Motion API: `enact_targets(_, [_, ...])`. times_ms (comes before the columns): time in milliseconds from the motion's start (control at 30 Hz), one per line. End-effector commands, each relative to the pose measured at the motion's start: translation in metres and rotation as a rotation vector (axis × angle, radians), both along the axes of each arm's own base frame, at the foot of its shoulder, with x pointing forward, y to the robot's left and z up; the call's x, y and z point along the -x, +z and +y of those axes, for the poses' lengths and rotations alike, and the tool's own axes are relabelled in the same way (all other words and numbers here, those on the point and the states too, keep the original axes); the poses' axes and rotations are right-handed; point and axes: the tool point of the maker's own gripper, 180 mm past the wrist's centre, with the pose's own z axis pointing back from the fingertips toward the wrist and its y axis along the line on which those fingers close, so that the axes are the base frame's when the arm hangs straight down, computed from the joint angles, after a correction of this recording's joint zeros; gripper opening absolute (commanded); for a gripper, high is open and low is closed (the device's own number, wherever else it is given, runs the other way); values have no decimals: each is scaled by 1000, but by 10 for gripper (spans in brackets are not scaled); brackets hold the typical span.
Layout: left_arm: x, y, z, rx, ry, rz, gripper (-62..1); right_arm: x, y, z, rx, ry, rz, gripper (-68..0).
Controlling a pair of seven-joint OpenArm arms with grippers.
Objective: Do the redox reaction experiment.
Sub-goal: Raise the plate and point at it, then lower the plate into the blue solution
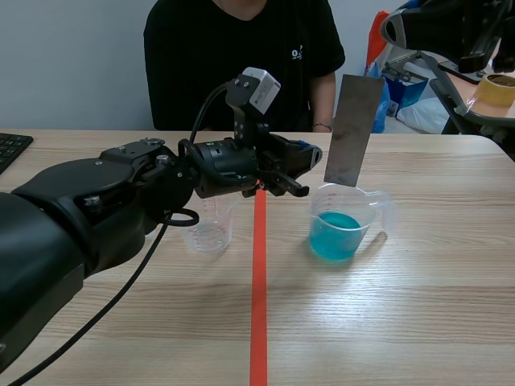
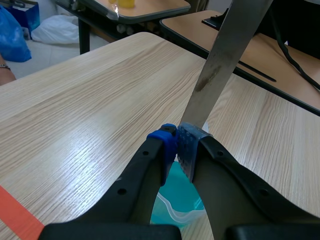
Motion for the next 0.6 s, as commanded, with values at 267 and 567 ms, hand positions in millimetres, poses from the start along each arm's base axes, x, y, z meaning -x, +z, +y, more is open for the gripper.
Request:
enact_targets(267, [-14,-1,48,-61,43,-41,-569,-1,17,-3,-19,-1,-44,-667])
enact_targets(567, [0,0,156,-100,109,-22,-569,-1,18,-2,-25,1,-47,-667])
